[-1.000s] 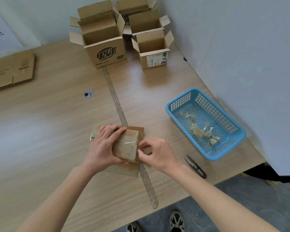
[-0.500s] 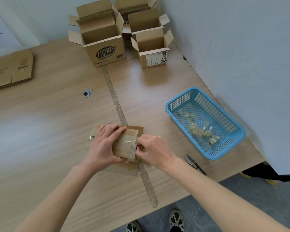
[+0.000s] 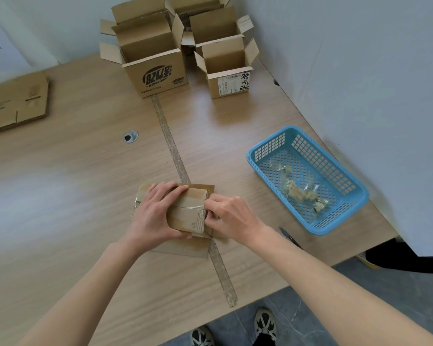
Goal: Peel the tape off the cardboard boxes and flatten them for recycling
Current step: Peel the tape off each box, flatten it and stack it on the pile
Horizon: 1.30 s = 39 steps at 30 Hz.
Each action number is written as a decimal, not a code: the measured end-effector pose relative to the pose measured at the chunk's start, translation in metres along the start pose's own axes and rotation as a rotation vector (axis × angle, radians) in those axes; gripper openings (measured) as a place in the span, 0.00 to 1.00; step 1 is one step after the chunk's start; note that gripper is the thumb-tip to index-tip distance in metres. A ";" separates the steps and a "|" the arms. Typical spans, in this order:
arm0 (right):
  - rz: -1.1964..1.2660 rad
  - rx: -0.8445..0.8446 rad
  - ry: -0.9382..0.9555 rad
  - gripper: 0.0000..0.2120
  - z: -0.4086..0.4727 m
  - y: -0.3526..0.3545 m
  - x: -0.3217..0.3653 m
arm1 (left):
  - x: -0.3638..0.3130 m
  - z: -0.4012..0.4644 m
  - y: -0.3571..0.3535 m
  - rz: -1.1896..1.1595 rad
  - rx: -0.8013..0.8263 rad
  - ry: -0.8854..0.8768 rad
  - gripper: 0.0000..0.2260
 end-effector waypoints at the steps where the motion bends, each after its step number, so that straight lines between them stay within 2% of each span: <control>1: 0.011 -0.018 0.015 0.05 -0.001 0.001 -0.001 | 0.001 0.000 0.000 0.000 0.003 -0.004 0.52; 3: 0.105 -0.081 -0.011 0.04 -0.005 0.005 -0.007 | 0.001 0.000 -0.001 0.000 0.001 -0.010 0.52; 5: 0.332 -0.134 -0.123 0.02 -0.015 0.007 -0.021 | 0.002 -0.001 -0.001 -0.003 -0.011 -0.012 0.52; 8: 0.494 -0.122 -0.252 0.10 -0.027 0.000 -0.033 | 0.002 -0.002 -0.002 -0.001 -0.020 -0.017 0.52; 10: 0.450 -0.087 -0.254 0.11 -0.027 -0.005 -0.031 | 0.001 -0.002 -0.002 0.000 -0.020 -0.011 0.52; 14: 0.237 -0.120 -0.158 0.07 -0.017 0.003 -0.019 | 0.000 -0.002 -0.002 0.005 -0.008 -0.008 0.52; 18: -0.034 -0.009 -0.090 0.09 -0.007 -0.002 -0.006 | 0.000 -0.001 -0.003 0.015 -0.014 -0.003 0.51; 23: -0.066 0.063 -0.008 0.06 -0.004 -0.002 0.000 | 0.002 -0.001 -0.004 -0.010 -0.019 0.005 0.51; 26: -0.133 0.167 0.023 0.08 0.003 0.000 -0.002 | 0.004 0.000 -0.006 -0.020 -0.025 0.026 0.51; 29: -0.181 0.128 0.120 0.05 0.005 0.006 0.000 | 0.003 0.000 -0.009 -0.032 -0.042 0.039 0.51; 31: -0.086 -0.062 0.089 0.03 -0.001 0.012 -0.009 | 0.003 0.001 -0.010 -0.036 -0.041 0.033 0.51; 33: 0.173 -0.191 -0.150 0.03 -0.012 0.015 -0.031 | 0.003 0.000 -0.009 -0.039 -0.044 0.030 0.50; 35: 0.492 -0.150 -0.417 0.09 -0.021 0.002 -0.051 | 0.003 -0.001 -0.009 -0.032 -0.052 0.032 0.50; 36: 0.550 -0.115 -0.462 0.12 -0.023 -0.003 -0.053 | 0.003 -0.001 -0.009 -0.029 -0.055 0.033 0.50; 39: 0.512 -0.072 -0.378 0.17 -0.019 -0.006 -0.046 | 0.001 -0.001 -0.007 -0.019 -0.060 0.034 0.50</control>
Point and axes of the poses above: each hand's wrist, its own z-axis towards the middle knuckle, its own y-axis out of the back of the hand, x = y × z, the point moved 6 cm from there along z, towards the middle knuckle, and after that the axes turned 12 degrees about z, right-handed, at the moved point
